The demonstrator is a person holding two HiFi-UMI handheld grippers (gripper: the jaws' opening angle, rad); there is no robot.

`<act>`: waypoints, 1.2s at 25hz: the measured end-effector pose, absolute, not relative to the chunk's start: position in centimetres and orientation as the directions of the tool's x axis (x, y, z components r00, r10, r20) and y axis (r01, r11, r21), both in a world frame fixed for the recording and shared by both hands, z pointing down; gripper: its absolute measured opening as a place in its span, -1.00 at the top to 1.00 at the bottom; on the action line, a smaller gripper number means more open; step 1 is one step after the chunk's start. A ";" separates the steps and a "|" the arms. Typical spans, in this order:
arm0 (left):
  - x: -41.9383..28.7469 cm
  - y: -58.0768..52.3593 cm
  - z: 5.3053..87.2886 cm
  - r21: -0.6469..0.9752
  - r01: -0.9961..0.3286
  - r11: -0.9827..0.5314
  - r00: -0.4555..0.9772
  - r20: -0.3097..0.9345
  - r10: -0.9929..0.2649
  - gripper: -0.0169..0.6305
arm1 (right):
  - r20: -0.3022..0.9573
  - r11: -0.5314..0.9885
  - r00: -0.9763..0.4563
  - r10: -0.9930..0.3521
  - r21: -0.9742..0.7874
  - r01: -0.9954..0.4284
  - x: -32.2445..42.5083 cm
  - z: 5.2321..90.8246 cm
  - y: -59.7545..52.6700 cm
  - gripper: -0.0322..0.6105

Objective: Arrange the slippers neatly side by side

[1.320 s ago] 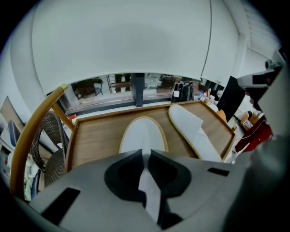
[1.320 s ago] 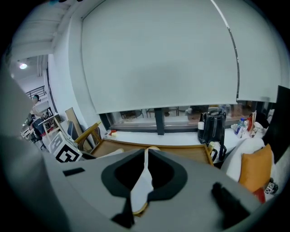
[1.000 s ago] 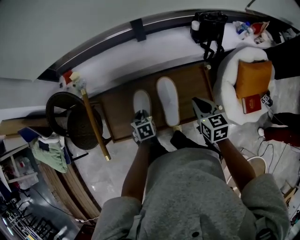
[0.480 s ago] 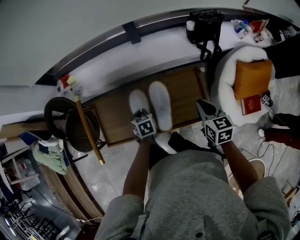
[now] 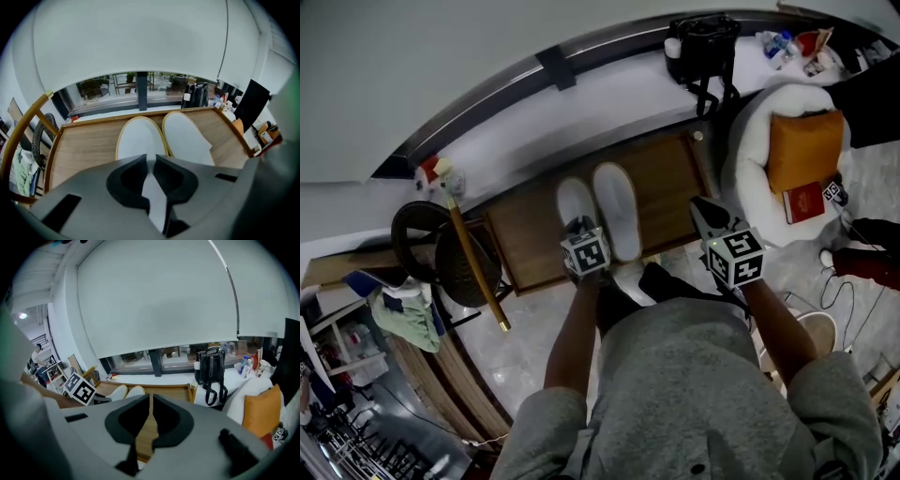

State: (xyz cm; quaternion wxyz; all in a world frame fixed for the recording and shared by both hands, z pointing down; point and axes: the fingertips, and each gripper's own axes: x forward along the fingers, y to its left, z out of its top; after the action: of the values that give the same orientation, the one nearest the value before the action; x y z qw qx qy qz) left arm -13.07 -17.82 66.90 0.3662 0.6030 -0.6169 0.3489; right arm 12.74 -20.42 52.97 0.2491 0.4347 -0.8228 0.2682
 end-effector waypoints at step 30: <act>-9.6 -11.0 40.3 -0.005 -0.998 -0.060 0.053 0.404 -0.913 0.88 | 0.418 0.592 -0.610 -0.673 -0.189 -0.784 12.9 42.1 -17.7 0.78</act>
State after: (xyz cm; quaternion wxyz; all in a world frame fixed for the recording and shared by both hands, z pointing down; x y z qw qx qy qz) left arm -9.56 -10.99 40.31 0.1397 0.7121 -0.6711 0.1517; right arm 12.94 -17.68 42.11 0.1532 0.4144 -0.8789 0.1798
